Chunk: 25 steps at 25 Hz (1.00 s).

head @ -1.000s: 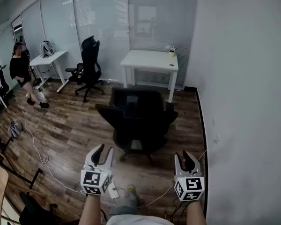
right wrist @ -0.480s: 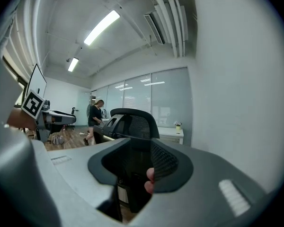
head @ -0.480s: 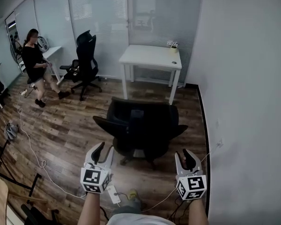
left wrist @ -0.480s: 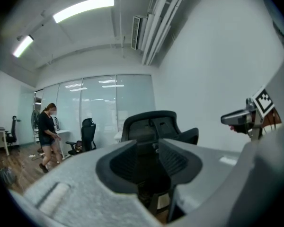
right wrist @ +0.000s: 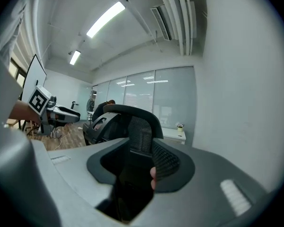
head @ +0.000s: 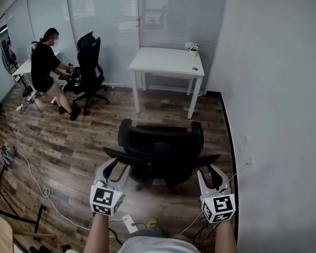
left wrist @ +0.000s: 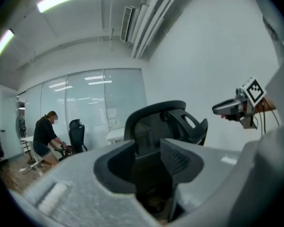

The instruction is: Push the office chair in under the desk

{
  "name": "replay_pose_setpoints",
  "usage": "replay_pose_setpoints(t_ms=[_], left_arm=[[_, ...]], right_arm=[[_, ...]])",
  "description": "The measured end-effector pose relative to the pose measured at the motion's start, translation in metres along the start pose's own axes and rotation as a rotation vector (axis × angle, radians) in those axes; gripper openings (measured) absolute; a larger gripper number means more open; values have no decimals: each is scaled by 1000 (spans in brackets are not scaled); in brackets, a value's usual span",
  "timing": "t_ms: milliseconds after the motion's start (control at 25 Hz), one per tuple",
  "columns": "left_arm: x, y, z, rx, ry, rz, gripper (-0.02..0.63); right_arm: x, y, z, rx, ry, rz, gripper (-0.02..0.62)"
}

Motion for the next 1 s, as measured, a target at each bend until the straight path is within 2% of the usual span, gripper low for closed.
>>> replay_pose_setpoints(t_ms=[240,600,680,880,1000], left_arm=[[-22,1,-22,-79,58,-57,177],[-41,6,-29,-279,158,-193,198],[-53,4,-28,-346,175,-233,200],[-73,5,-29,-581,221,-360,221],[-80,10,-27,-667,254,-414,224]], right_arm=[[-21,-2,2,81,-23,-46,130],[-40,-1,3,314,-132,-151,138],[-48,-2,12,398,-159,-184,138],[-65,-4,20,611,-219,-256,138],[-73,2,20,693,-261,-301,138]])
Point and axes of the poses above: the fingertips, and each gripper's own axes: x backward along the fingers, z to its right, y out of its underside, the point moved 6 cm from there along x, backward along the fingers, and after that the axes turned 11 degrees about x, right-handed, at the moved point
